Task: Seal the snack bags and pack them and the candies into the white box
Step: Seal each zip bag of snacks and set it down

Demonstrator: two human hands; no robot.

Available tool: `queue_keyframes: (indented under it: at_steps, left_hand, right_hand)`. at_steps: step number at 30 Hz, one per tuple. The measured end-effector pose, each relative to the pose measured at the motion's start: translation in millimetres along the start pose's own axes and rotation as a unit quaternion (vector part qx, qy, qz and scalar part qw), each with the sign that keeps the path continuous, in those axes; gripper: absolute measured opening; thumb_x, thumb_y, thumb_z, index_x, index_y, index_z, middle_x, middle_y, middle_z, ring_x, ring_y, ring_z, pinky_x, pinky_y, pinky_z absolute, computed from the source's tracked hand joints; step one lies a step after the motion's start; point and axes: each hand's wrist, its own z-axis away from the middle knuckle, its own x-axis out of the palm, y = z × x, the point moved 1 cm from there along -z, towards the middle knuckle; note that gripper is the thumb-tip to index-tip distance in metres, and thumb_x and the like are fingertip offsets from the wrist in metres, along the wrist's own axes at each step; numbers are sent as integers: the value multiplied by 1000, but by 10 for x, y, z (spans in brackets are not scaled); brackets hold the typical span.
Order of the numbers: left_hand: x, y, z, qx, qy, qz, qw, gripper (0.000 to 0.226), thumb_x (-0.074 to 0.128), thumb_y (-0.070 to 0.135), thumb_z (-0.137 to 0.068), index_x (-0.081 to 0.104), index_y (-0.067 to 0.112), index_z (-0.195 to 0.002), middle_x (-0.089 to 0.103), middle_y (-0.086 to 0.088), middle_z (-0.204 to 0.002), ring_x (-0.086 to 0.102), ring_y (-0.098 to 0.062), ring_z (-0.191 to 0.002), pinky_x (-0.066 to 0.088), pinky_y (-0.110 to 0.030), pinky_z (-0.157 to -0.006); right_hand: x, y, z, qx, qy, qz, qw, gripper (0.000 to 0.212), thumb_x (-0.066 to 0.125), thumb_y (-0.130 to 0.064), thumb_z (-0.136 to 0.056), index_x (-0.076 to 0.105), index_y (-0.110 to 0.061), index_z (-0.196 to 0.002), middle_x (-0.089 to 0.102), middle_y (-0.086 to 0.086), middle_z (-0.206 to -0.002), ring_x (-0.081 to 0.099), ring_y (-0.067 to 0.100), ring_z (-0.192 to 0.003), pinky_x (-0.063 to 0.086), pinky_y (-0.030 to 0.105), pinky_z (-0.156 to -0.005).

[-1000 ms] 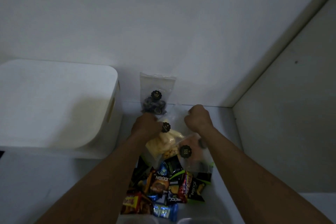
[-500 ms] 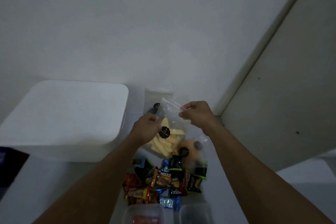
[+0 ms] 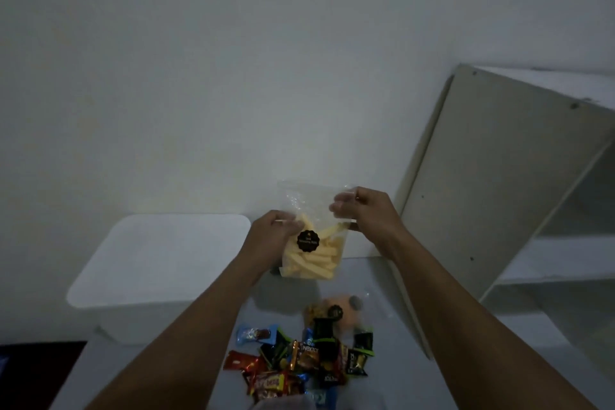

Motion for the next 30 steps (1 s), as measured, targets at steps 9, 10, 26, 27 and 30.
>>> queue_keyframes:
  at_steps: [9, 10, 26, 27, 30]
  left_hand:
    - [-64, 761, 293, 93, 39, 37, 994, 15, 76, 20, -83, 73, 8, -92, 75, -3, -93, 69, -16, -89, 55, -34, -81]
    - [-61, 854, 328, 100, 37, 48, 993, 15, 77, 21, -83, 74, 11, -93, 75, -2, -95, 69, -15, -89, 55, -34, -81]
    - [-105, 1550, 629, 199, 27, -18, 980, 13, 77, 15, -82, 75, 3, -86, 75, -16, -86, 69, -17, -75, 57, -28, -73]
    - [-109, 1568, 636, 206, 34, -29, 977, 11, 77, 14, -82, 75, 3, -85, 75, -15, -83, 69, -17, -74, 57, -26, -73]
    - [-99, 1626, 670, 219, 34, -45, 974, 9, 78, 14, -81, 77, 6, -85, 76, -13, -81, 70, -16, -72, 58, -27, -73]
  right_hand:
    - [-190, -662, 239, -80, -53, 25, 995, 13, 65, -18, -95, 70, -6, -97, 77, 9, -92, 74, 20, -87, 59, 37, -78]
    - [-210, -715, 257, -84, -59, 30, 994, 13, 65, -17, -95, 70, -6, -96, 77, 10, -91, 74, 20, -86, 59, 37, -78]
    - [-298, -1272, 438, -157, -109, 85, 978, 9, 69, -12, -89, 72, -4, -91, 77, 7, -85, 72, 14, -78, 57, 32, -71]
    - [-287, -1290, 452, -162, -112, 99, 975, 9, 69, -14, -89, 73, -5, -91, 77, 6, -85, 72, 13, -78, 57, 30, -70]
    - [-257, -1345, 486, -187, -106, 126, 969, 8, 69, -14, -87, 75, -8, -87, 77, 4, -83, 68, 9, -73, 54, 26, -65]
